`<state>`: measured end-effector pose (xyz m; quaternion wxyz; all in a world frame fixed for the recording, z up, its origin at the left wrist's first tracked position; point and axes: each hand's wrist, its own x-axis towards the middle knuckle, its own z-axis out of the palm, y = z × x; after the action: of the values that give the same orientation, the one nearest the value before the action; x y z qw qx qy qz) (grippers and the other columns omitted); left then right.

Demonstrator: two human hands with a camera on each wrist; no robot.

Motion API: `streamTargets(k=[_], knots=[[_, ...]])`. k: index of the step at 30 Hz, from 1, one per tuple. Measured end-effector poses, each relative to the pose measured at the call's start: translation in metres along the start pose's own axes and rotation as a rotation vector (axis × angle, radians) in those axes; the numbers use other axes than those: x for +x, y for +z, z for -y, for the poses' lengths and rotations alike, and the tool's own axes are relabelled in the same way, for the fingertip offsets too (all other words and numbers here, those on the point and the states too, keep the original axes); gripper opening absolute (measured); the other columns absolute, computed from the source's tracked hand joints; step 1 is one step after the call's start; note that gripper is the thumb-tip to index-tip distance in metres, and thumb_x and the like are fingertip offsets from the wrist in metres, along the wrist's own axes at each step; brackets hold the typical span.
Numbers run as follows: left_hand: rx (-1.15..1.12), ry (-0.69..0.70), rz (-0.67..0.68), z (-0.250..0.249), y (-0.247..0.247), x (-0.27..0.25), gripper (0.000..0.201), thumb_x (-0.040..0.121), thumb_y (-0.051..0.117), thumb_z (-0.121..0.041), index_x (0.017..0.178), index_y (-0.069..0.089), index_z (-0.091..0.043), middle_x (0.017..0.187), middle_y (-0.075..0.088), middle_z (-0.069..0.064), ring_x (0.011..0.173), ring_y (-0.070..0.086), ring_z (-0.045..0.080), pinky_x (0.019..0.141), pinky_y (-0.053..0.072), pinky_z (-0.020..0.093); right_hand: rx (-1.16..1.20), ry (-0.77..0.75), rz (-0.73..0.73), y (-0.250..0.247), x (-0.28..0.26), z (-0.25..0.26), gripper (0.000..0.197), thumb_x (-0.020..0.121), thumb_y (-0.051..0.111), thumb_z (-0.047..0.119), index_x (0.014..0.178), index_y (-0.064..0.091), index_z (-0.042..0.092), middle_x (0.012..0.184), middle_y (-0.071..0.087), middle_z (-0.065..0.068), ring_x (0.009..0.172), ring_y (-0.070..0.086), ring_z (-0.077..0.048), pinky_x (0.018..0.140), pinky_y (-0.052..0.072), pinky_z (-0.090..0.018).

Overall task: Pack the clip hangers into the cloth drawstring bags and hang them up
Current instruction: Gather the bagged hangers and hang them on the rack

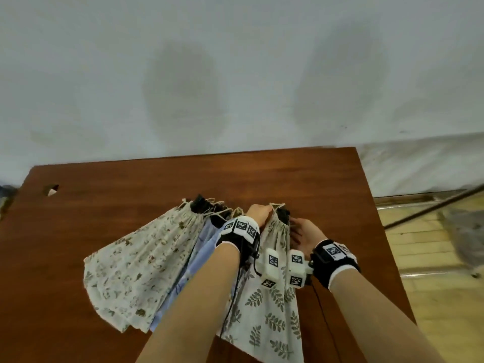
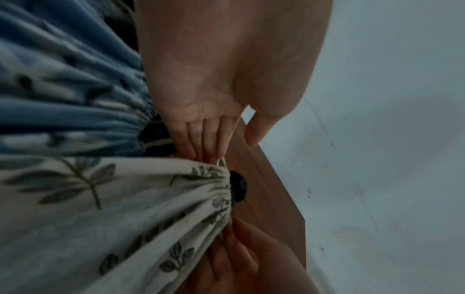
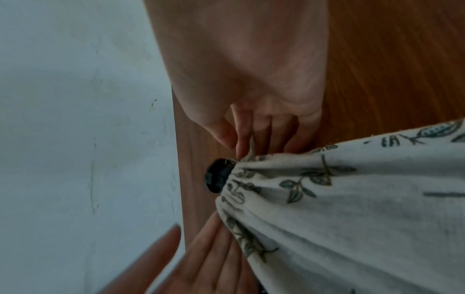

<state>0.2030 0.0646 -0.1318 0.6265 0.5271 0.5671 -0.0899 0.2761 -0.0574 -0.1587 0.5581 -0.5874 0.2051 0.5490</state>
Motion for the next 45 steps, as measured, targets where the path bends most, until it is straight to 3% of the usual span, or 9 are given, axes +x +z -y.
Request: streamTargets(k=[4, 9, 19, 25, 29, 35, 39, 41, 45], knots=[[0.149, 0.069, 0.053, -0.005, 0.011, 0.011, 0.047, 0.096, 0.053, -0.025, 0.055, 0.035, -0.013, 0.052, 0.032, 0.004, 0.049, 0.034, 0.019, 0.051, 0.028, 0.027, 0.067, -0.145, -0.138, -0.002, 0.009, -0.007, 0.013, 0.09, 0.061, 0.001, 0.097, 0.068, -0.007, 0.09, 0.068, -0.018, 0.075, 0.062, -0.027, 0.069, 0.051, -0.036], [0.267, 0.315, 0.01, -0.002, 0.016, 0.019, 0.024, 0.094, 0.056, -0.019, 0.071, 0.058, -0.014, 0.078, 0.064, 0.009, 0.077, 0.057, 0.022, 0.072, 0.039, 0.026, 0.172, -0.288, -0.168, -0.008, -0.018, -0.008, 0.017, 0.092, 0.057, 0.002, 0.104, 0.068, -0.002, 0.093, 0.069, -0.014, 0.08, 0.062, -0.024, 0.07, 0.05, -0.033], [0.578, 0.779, 0.188, -0.071, -0.008, -0.083, 0.019, 0.088, 0.054, -0.017, 0.072, 0.064, -0.015, 0.07, 0.067, 0.001, 0.074, 0.064, 0.021, 0.08, 0.049, 0.03, 0.006, -0.72, -0.268, -0.012, -0.161, 0.01, 0.017, 0.094, 0.054, -0.001, 0.099, 0.069, 0.006, 0.077, 0.063, -0.015, 0.059, 0.063, -0.015, 0.055, 0.052, -0.022], [0.216, 0.518, 0.729, -0.11, -0.004, -0.189, 0.019, 0.088, 0.048, 0.0, 0.073, 0.058, -0.004, 0.065, 0.063, 0.012, 0.057, 0.061, 0.02, 0.06, 0.053, 0.028, -0.218, -0.983, -0.177, -0.006, -0.265, 0.011, 0.038, 0.089, 0.063, 0.006, 0.122, 0.058, 0.024, 0.092, 0.069, -0.021, 0.083, 0.069, -0.028, 0.077, 0.056, -0.035], [0.4, 0.546, 0.877, -0.119, 0.021, -0.242, 0.015, 0.093, 0.052, -0.009, 0.082, 0.061, -0.004, 0.071, 0.062, 0.007, 0.064, 0.06, 0.017, 0.058, 0.055, 0.02, -0.291, -1.096, -0.158, -0.013, -0.325, 0.01, 0.044, 0.086, 0.066, 0.007, 0.126, 0.054, 0.021, 0.088, 0.072, -0.021, 0.084, 0.069, -0.033, 0.084, 0.056, -0.036], [0.56, 0.777, 1.159, -0.116, 0.066, -0.278, 0.025, 0.098, 0.048, -0.031, 0.081, 0.059, -0.016, 0.071, 0.06, 0.002, 0.079, 0.061, 0.023, 0.084, 0.052, 0.038, -0.322, -1.176, -0.273, -0.055, -0.371, 0.017, 0.048, 0.089, 0.062, 0.003, 0.132, 0.052, 0.021, 0.087, 0.073, -0.016, 0.074, 0.067, -0.027, 0.072, 0.055, -0.031], [0.708, 1.016, 1.108, -0.119, 0.107, -0.307, 0.013, 0.093, 0.059, -0.026, 0.089, 0.055, -0.015, 0.074, 0.06, 0.004, 0.072, 0.061, 0.013, 0.076, 0.05, 0.021, -0.505, -1.143, -0.34, -0.092, -0.393, 0.03, 0.048, 0.091, 0.053, -0.008, 0.131, 0.052, 0.019, 0.087, 0.072, -0.017, 0.078, 0.07, -0.02, 0.071, 0.053, -0.023], [0.717, 1.016, 1.125, -0.12, 0.135, -0.313, 0.016, 0.09, 0.064, -0.025, 0.086, 0.054, -0.014, 0.065, 0.058, 0.0, 0.064, 0.058, 0.012, 0.081, 0.051, 0.028, -0.519, -1.13, -0.355, -0.116, -0.403, 0.035, 0.048, 0.09, 0.052, -0.011, 0.129, 0.053, 0.016, 0.089, 0.072, -0.022, 0.079, 0.07, -0.011, 0.069, 0.05, -0.015], [0.667, 0.941, 1.148, -0.116, 0.199, -0.325, 0.027, 0.084, 0.068, -0.037, 0.082, 0.055, -0.013, 0.054, 0.053, -0.003, 0.057, 0.053, 0.016, 0.079, 0.047, 0.044, -0.444, -1.157, -0.365, -0.175, -0.412, 0.04, 0.046, 0.09, 0.053, -0.011, 0.128, 0.054, 0.015, 0.083, 0.072, -0.022, 0.081, 0.072, -0.023, 0.071, 0.052, -0.019]])
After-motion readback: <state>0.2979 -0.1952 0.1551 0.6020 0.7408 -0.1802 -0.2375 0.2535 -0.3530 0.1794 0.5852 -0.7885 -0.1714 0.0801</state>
